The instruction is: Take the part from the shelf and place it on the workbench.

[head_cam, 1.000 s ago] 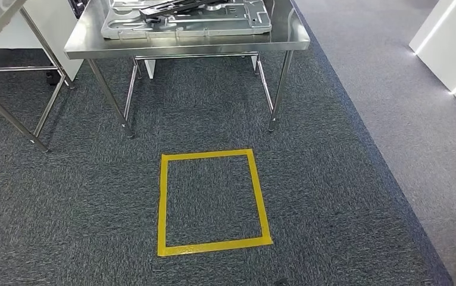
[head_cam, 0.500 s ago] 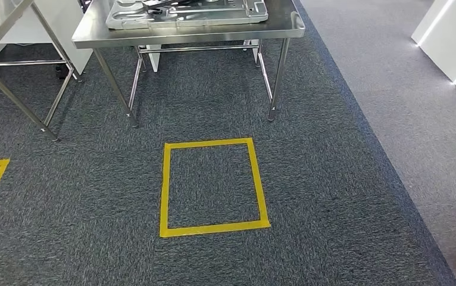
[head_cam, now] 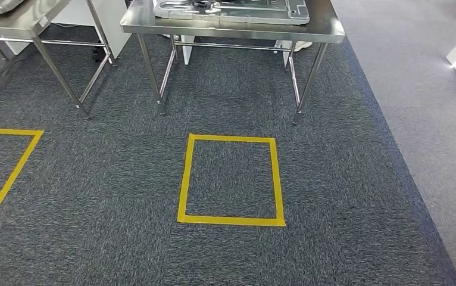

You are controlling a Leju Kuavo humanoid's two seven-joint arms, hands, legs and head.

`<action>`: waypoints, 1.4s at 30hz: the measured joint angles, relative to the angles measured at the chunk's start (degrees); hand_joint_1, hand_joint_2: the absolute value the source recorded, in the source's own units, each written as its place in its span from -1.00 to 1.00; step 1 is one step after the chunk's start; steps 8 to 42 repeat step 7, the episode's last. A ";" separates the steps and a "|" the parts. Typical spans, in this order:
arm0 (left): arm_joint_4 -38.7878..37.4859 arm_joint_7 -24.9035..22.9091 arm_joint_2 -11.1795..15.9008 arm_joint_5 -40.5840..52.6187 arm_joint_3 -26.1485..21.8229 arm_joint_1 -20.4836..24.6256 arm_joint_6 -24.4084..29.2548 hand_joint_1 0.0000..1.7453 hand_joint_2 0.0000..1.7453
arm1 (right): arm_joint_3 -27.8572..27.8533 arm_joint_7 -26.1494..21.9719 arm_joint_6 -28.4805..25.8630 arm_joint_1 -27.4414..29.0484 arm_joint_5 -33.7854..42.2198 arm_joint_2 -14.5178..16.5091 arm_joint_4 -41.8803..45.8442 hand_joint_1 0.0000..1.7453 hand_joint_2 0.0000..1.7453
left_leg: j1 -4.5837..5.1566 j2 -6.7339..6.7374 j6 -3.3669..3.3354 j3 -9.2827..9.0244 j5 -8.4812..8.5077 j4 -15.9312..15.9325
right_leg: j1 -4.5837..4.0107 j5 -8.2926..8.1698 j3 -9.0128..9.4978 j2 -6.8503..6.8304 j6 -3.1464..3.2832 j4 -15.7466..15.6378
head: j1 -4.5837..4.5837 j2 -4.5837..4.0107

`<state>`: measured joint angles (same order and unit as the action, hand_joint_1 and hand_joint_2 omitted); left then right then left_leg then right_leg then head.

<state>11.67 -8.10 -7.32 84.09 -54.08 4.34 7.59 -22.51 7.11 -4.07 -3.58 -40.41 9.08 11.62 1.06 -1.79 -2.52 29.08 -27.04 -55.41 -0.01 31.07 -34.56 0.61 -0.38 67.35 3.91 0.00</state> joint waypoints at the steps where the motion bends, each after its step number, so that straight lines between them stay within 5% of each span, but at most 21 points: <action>1: -0.01 0.69 -0.15 0.05 0.07 0.01 0.32 -1.00 -1.00 | 0.02 -0.59 -0.12 0.09 -0.35 -0.09 -0.01 -1.00 -1.00 | 0.25 -0.60 0.03 0.18 0.18 -0.13 | -0.14 -1.47 2.47 1.12 0.76 -4.28 | 0.00 0.00; 4: -0.03 3.38 -0.63 0.38 0.38 0.27 1.69 -1.00 -1.00 | 0.05 -2.74 -1.03 0.31 -1.12 -0.27 -0.06 -1.00 -1.00 | 0.27 -1.98 0.59 1.07 0.73 -0.49 | -0.41 -2.76 5.49 3.05 1.96 -10.69 | 0.00 0.00; 7: -0.02 5.10 -0.72 0.57 0.70 0.33 2.56 -1.00 -1.00 | 0.06 -4.06 -2.08 0.15 -1.45 -0.16 -0.08 -1.00 -1.00 | 0.10 -2.43 1.22 1.42 0.95 -0.64 | -0.17 -3.38 5.64 2.13 2.07 -11.64 | -0.01 0.00; 42: -0.02 5.10 -0.72 0.57 0.70 0.33 2.56 -1.00 -1.00 | 0.06 -4.06 -2.08 0.15 -1.45 -0.16 -0.08 -1.00 -1.00 | 0.10 -2.43 1.22 1.42 0.95 -0.64 | -0.17 -3.38 5.64 2.13 2.07 -11.64 | -0.01 0.00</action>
